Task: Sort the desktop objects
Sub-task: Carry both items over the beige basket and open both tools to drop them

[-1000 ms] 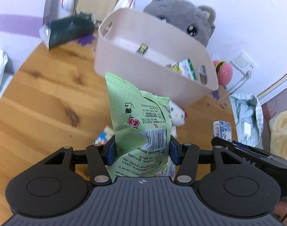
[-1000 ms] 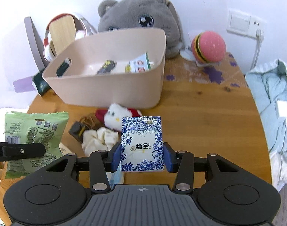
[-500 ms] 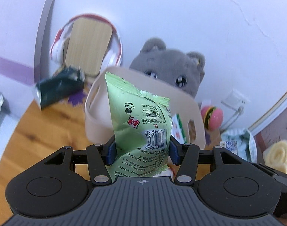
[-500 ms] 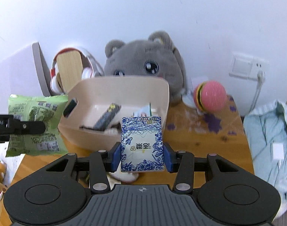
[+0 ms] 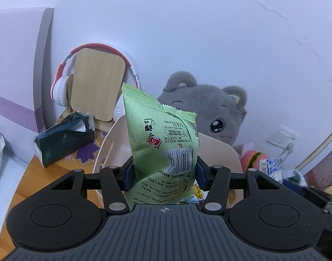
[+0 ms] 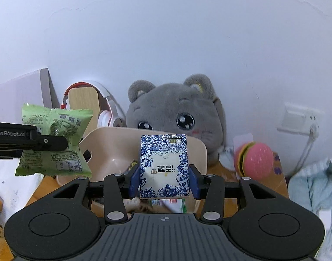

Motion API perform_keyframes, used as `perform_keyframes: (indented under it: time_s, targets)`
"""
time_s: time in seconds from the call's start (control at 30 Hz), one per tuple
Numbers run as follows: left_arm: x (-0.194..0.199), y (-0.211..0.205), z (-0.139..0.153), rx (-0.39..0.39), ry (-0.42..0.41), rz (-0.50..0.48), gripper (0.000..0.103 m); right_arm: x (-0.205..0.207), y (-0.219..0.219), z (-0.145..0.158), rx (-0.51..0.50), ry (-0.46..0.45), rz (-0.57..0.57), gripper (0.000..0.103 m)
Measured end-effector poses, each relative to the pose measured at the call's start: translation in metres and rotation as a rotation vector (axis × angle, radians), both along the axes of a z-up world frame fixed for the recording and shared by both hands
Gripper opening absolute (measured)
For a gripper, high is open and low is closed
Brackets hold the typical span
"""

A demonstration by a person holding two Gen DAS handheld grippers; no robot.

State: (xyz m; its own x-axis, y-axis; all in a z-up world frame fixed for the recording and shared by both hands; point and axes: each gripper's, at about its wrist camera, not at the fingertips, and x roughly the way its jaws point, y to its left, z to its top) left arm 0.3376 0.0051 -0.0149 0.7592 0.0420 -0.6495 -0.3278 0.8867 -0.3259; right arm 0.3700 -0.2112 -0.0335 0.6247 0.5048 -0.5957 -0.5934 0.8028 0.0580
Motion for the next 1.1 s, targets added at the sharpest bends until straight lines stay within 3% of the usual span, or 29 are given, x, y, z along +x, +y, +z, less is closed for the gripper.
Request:
perform_keyframes:
  time_s: [0.33, 0.6, 0.97, 1.03, 1.1]
  targets:
    - [0.054, 0.003, -0.046, 0.024, 0.146, -0.034, 0.055, 0.037, 0.042, -0.024, -0.059, 0.034, 0.017, 0.043]
    - [0.072, 0.003, -0.076, -0.012, 0.275, -0.071, 0.056, 0.053, 0.06, -0.055, -0.136, 0.114, 0.015, 0.043]
    - [0.082, 0.006, -0.094, 0.019, 0.332, -0.102, 0.058, 0.06, 0.073, -0.079, -0.237, 0.172, 0.027, 0.043]
    - [0.081, 0.006, -0.094, 0.029, 0.314, -0.114, 0.07, 0.06, 0.073, -0.082, -0.245, 0.175, 0.027, 0.046]
    - [0.08, 0.004, -0.093, 0.053, 0.305, -0.113, 0.082, 0.06, 0.072, -0.083, -0.242, 0.168, 0.016, 0.059]
